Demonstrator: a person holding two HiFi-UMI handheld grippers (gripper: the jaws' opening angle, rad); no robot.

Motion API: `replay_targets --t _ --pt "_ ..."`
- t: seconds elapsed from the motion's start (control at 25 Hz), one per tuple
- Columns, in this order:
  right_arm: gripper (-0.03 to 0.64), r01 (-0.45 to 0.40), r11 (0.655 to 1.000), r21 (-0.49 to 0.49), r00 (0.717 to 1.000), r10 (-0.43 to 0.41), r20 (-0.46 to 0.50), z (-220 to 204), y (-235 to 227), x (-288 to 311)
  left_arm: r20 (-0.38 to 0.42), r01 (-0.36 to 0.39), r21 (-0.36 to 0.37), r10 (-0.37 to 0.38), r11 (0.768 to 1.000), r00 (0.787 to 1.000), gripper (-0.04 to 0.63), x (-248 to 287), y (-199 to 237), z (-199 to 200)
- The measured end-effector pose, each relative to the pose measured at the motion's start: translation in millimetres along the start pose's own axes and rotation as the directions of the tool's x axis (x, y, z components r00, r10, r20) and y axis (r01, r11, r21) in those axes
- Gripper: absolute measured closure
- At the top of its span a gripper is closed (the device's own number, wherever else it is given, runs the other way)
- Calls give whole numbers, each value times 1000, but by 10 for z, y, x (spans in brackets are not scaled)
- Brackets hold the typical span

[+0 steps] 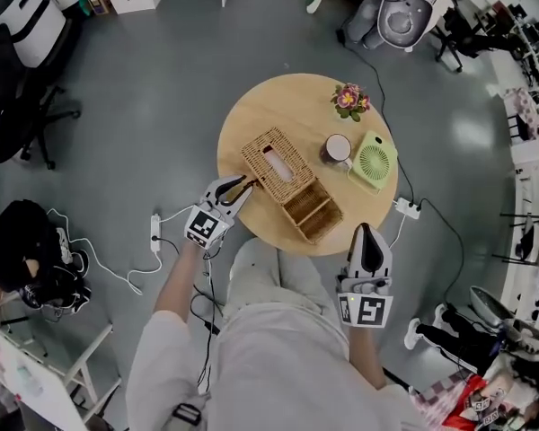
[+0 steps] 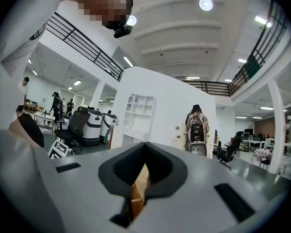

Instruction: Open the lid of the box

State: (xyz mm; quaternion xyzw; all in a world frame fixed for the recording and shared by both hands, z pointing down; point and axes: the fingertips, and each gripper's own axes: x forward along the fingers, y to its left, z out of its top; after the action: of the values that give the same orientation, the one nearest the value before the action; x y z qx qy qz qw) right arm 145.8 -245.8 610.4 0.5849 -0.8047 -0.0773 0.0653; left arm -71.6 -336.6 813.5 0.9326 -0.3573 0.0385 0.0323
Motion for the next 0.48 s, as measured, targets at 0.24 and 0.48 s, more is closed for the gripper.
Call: replay_targets --t 0.24,0.48 --pt "627 17 1000 -3 1000 -17 -13 4 -47 -18 3 14 -3 -14 1000 1000 595 -17 -76 39" --pt "627 7 1000 16 999 -7 -42 374 -78 12 33 -4 -12 5 1000 999 597 -65 -43 697"
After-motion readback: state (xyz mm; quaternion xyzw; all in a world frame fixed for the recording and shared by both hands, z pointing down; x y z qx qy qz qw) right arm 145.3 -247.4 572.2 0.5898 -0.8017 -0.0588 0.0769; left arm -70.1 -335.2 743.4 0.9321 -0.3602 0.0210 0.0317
